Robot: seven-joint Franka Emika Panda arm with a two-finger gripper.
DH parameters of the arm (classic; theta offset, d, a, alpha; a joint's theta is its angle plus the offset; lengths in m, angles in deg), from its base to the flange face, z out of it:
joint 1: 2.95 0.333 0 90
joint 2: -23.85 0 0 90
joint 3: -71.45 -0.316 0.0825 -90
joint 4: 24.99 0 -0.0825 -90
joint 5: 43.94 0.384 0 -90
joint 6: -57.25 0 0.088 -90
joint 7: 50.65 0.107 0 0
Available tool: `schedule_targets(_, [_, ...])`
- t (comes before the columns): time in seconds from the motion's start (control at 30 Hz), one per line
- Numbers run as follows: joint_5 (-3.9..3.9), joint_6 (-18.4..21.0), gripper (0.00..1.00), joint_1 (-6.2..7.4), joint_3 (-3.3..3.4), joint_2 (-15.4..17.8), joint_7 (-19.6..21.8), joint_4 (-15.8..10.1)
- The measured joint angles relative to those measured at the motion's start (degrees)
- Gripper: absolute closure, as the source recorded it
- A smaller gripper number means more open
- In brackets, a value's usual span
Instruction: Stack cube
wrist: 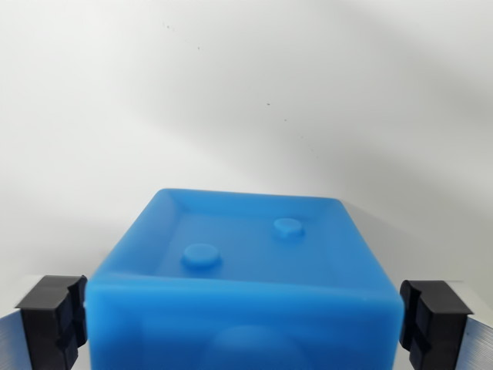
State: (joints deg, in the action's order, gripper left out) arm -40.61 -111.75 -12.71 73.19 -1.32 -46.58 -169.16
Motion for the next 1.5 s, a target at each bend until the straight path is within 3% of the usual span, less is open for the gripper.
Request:
schedule_targets(1.17, [0.0, 0.1, 1.0, 0.0, -0.01, 0.1, 0.0, 0.0])
schedule_targets(1.5, [-0.01, 1.0, 1.0, 0.07, 0.09, 1.6, 0.0, -0.4])
